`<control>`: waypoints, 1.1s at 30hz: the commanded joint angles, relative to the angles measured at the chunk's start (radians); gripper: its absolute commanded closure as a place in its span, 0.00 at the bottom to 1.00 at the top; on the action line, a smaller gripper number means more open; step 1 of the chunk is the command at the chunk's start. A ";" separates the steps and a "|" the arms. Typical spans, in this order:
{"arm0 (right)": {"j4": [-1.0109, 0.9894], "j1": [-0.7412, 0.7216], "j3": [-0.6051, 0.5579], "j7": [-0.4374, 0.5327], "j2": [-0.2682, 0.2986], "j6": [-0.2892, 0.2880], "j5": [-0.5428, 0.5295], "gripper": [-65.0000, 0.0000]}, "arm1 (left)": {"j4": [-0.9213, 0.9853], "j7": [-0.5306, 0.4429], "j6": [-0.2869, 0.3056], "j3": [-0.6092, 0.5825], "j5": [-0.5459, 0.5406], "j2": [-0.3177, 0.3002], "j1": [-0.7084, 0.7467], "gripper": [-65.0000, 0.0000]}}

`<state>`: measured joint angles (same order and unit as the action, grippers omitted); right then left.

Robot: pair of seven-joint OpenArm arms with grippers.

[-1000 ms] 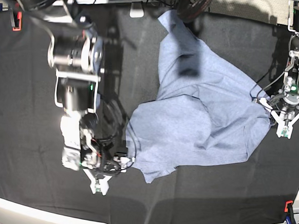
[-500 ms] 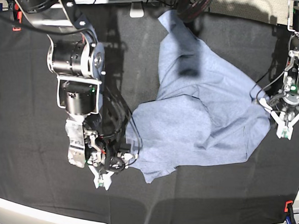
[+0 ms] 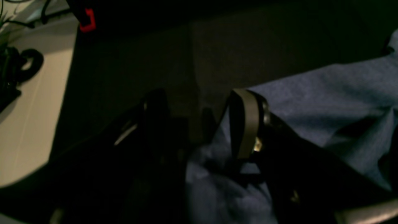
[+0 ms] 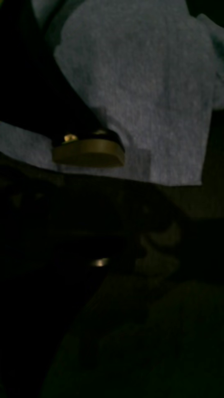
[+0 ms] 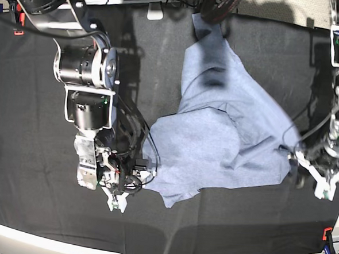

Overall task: Layout the t-shirt on the table in an organized manner, then fold the t-shirt properly
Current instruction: 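Lower the right gripper and release the shirt onto the table, then regrasp the shirt hem with the left gripper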

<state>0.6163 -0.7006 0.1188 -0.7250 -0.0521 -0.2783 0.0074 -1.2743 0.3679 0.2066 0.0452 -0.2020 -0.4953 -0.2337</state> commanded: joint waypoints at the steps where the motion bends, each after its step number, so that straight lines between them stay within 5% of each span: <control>1: 0.018 -0.038 -0.002 0.018 0.003 -0.012 -0.006 0.50 | -0.017 0.001 -0.003 0.006 0.013 -0.019 -0.021 0.54; 4: 0.018 -0.038 -0.002 0.019 0.005 -0.013 -0.006 0.50 | -0.016 0.015 0.010 0.006 0.016 -0.017 -0.016 0.54; 9: 0.018 -0.038 -0.002 0.008 0.005 -0.014 -0.006 0.50 | -0.016 -0.058 0.128 0.003 -0.015 0.005 -0.020 0.54; 12: 0.024 -0.038 -0.002 0.002 0.005 -0.146 -0.007 0.50 | -0.002 -0.051 0.163 -0.029 0.011 0.042 -0.037 0.54; 25: 0.623 0.291 -0.002 -0.068 0.005 -0.171 -0.016 0.50 | 0.391 -0.098 0.159 -0.232 0.071 0.092 -0.350 0.54; 30: 0.865 0.426 -0.002 -0.073 0.005 -0.171 -0.068 0.50 | 0.491 -0.136 0.350 -0.280 0.087 0.101 -0.433 0.55; 33: 0.958 0.485 -0.002 -0.093 0.005 -0.171 -0.068 0.50 | 0.510 -0.184 0.366 -0.341 0.165 0.101 -0.460 0.55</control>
<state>1.5558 -0.1871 0.1181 -0.8394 -0.0494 -0.4458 -0.0513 -0.7525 0.2062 0.5777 -0.3027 -0.0223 -0.3824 -0.6575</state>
